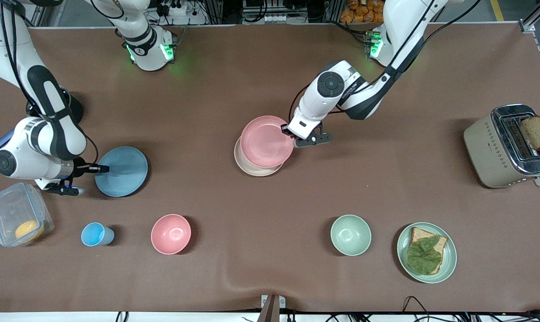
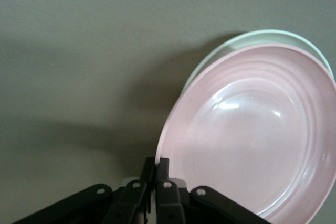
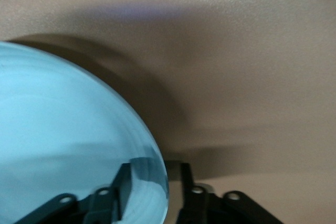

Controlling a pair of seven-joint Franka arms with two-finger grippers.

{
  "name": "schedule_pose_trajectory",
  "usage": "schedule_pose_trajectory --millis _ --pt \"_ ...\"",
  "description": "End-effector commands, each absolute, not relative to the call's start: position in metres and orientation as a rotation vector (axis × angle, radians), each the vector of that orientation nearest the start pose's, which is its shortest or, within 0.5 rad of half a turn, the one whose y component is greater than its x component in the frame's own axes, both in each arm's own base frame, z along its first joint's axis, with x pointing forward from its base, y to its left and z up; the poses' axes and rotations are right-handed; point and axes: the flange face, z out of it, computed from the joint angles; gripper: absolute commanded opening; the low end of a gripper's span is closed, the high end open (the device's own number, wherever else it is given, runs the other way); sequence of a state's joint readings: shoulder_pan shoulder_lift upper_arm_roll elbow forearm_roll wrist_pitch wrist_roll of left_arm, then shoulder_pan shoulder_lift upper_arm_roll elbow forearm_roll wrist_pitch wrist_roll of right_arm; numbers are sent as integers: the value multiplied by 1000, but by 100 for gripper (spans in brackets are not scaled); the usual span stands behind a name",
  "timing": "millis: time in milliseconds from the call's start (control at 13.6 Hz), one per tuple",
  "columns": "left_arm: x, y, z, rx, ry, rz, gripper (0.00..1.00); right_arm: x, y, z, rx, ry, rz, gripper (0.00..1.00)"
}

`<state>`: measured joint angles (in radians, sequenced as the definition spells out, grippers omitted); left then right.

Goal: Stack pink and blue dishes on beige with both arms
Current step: 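Release the pink plate while the right gripper grasps the blue plate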

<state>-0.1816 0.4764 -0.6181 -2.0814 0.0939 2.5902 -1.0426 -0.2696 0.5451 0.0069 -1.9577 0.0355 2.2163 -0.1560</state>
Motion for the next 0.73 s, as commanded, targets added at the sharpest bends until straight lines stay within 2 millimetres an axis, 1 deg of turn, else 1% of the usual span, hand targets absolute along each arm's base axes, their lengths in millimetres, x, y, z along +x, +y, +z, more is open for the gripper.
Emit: schedule_pose_trajectory --millis 0,147,220,367,513,587,660 --pt "436 -437 240 -3346 -407 118 0 558 -147 186 -3005 227 411 0" --pt "441 -440 231 -3339 -382 98 0 559 -146 187 -3006 222 409 0" --pt "445 -442 228 -3340 -393 104 0 560 -147 192 -3009 224 397 0" --pt "447 -443 228 -3343 -395 104 0 560 -145 198 -3008 219 402 0" --pt "443 -449 224 -3344 -383 113 0 562 -146 210 -3013 207 379 0" --pt "444 -447 222 -3339 -387 109 0 562 -146 218 -3010 202 382 0" --pt "442 -452 222 -3339 -377 103 0 565 -144 231 -3008 196 390 0"
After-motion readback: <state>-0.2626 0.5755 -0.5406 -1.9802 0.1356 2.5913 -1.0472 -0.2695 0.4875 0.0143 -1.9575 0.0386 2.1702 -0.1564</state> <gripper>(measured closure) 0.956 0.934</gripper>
